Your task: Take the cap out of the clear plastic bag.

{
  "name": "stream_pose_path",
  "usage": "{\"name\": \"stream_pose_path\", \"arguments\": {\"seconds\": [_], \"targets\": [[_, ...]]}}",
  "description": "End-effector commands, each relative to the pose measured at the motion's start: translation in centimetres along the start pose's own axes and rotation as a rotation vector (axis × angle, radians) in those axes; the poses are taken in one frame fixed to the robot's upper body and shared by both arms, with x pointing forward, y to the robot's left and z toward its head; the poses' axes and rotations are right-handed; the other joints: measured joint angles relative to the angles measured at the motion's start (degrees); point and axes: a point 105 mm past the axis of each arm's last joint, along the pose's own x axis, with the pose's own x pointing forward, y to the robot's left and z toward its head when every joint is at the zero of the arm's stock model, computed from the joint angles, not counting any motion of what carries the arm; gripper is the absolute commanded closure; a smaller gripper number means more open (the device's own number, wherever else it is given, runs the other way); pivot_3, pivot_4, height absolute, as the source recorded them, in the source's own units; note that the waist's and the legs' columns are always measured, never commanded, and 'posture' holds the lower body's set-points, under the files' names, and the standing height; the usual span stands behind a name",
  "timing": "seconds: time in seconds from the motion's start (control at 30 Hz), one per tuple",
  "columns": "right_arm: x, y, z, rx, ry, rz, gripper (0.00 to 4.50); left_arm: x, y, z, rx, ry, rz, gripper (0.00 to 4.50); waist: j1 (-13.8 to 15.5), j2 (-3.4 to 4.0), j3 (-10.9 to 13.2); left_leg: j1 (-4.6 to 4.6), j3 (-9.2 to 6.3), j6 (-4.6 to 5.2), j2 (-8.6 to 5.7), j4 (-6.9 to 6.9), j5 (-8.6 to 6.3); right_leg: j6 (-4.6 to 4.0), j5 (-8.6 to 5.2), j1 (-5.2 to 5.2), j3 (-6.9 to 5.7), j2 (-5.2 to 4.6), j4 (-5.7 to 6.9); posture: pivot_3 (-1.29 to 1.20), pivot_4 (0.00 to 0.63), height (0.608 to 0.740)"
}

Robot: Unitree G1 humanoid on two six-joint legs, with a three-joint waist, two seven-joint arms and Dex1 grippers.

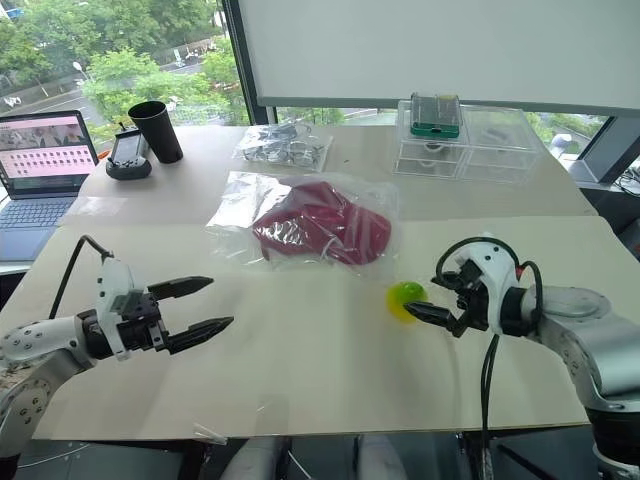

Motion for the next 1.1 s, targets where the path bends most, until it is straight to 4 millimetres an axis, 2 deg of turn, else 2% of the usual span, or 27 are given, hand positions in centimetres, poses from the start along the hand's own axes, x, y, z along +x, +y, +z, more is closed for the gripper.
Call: {"name": "stream_pose_path", "arguments": {"seconds": [0.03,0.27,0.43,0.53,0.9,1.1], "targets": [[0.3,0.0,1.2,-0.031,-0.046,-0.012,0.0,-0.1,-0.2,1.0,0.041,-0.014,0.0,0.05,0.0,0.0,0.0,0.02,0.0,0.0,0.01,0.0,0.0,0.0,0.0,0.01,0.0,0.01,0.01,0.0,0.15,0.74],[1.6,0.9,0.9,-0.005,-0.056,0.017,0.0,-0.3,-0.2,0.7,0.042,0.006,0.009,0.05,-0.09,0.0,0.0,0.04,0.02,0.0,0.04,0.0,0.0,-0.02,0.01,0.0,0.02,0.05,0.03,0.0,0.15,0.74],[2.1,0.4,0.0,0.013,-0.039,-0.008,0.0,-0.4,-0.3,0.6,0.043,0.013,0.021,0.05,-0.06,0.0,0.0,0.04,0.02,0.0,0.03,0.04,0.0,-0.02,0.01,0.02,0.02,0.05,0.04,0.0,0.15,0.74],[2.2,0.4,0.1,0.016,-0.044,-0.008,0.76,-0.4,-0.3,0.5,0.042,0.015,0.027,0.0,-0.07,0.0,0.0,0.04,0.03,0.0,0.03,0.04,0.0,-0.02,0.02,0.01,0.02,0.05,0.05,0.0,0.15,0.74],[2.6,0.5,0.2,0.011,-0.053,-0.003,4.41,-0.5,-0.3,0.3,0.051,0.026,0.037,0.0,-0.25,-0.14,-0.09,0.18,0.05,0.0,0.1,0.08,0.0,-0.06,0.04,0.11,0.05,0.11,0.11,0.0,0.15,0.74],[2.6,0.2,0.1,-0.001,-0.045,-0.021,4.41,-0.4,-0.3,0.2,0.052,0.028,0.037,0.0,-0.12,-0.13,-0.08,0.09,0.06,0.0,0.08,0.08,0.0,-0.07,0.05,0.02,0.09,0.11,0.11,0.0,0.15,0.74]]}}
